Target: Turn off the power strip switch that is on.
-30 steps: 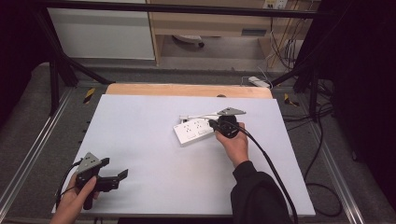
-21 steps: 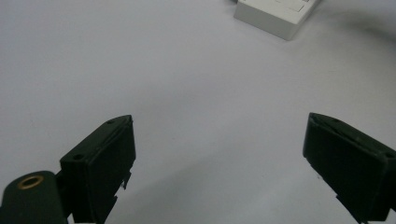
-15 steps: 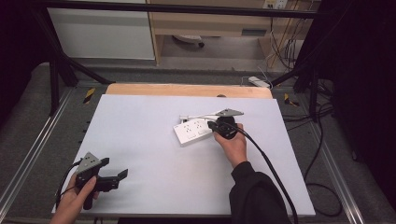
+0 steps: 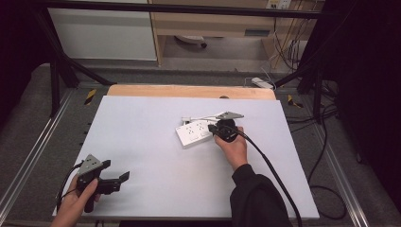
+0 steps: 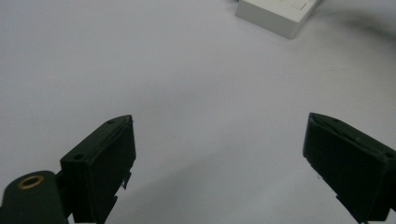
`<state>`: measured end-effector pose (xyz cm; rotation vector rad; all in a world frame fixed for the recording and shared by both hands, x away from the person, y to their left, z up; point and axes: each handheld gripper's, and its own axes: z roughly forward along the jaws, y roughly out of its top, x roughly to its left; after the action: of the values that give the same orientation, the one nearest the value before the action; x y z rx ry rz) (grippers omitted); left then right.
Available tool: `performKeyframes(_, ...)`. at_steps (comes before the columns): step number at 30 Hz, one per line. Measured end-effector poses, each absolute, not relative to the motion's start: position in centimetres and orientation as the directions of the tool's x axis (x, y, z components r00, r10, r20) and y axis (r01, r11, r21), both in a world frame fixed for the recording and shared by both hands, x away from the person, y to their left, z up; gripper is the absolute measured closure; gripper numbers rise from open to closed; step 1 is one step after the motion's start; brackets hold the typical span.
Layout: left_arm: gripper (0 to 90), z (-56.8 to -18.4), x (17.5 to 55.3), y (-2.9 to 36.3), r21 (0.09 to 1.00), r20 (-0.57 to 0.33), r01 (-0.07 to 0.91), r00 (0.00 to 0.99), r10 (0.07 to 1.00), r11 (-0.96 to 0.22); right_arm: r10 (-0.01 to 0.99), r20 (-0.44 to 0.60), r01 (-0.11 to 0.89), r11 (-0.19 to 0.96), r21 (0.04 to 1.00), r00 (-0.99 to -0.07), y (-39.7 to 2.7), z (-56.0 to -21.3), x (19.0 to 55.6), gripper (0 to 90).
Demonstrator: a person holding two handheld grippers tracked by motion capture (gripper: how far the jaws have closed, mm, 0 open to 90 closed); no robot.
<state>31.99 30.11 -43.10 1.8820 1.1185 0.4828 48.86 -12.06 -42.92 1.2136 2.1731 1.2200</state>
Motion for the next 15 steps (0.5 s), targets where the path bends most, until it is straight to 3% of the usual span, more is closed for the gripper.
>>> performKeyframes(15, 9.4, -43.1, 32.0, 30.1, 0.832, -0.099, 0.511, 0.521, 0.848, -0.217, 0.808, 0.100, 0.512, 0.267, 0.817, -0.581, -10.8, -43.8, 48.7, 90.0)
